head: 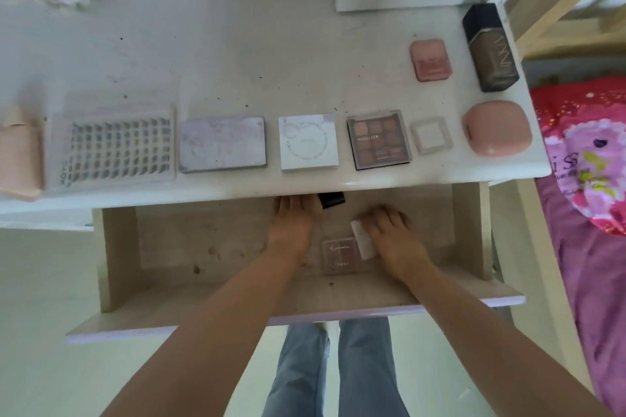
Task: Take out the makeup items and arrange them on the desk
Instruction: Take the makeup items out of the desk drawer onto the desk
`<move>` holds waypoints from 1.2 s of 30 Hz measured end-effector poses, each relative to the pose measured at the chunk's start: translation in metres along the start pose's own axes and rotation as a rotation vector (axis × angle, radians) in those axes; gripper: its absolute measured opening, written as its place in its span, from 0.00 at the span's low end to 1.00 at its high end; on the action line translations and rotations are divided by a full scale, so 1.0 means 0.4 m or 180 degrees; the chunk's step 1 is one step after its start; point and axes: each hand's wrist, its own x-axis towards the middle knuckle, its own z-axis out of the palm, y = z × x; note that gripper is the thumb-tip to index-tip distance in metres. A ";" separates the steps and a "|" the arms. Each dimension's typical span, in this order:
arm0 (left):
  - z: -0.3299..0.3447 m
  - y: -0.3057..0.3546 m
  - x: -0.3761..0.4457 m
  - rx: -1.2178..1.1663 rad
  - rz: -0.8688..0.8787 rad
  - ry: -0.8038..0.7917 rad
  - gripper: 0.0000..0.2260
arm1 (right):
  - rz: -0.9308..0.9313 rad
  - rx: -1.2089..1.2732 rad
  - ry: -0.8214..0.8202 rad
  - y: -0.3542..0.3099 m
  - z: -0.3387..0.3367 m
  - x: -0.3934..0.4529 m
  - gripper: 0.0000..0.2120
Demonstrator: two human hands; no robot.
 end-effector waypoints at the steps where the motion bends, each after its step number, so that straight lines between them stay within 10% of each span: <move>1: 0.000 0.001 0.005 0.0085 0.0111 -0.0023 0.26 | -0.0016 0.0046 -0.0019 0.000 0.001 -0.004 0.28; 9: -0.029 -0.028 -0.179 -0.0619 0.0336 -0.0700 0.22 | 0.0270 0.0975 0.0431 -0.002 -0.117 -0.177 0.36; 18: -0.368 0.073 -0.119 -0.1924 0.0184 0.0880 0.17 | -0.0090 0.0715 0.1933 0.106 -0.464 -0.121 0.34; 36: -0.474 0.048 0.298 -0.1136 -0.1584 0.0355 0.11 | -0.0463 0.0427 0.0536 0.184 -0.565 0.311 0.32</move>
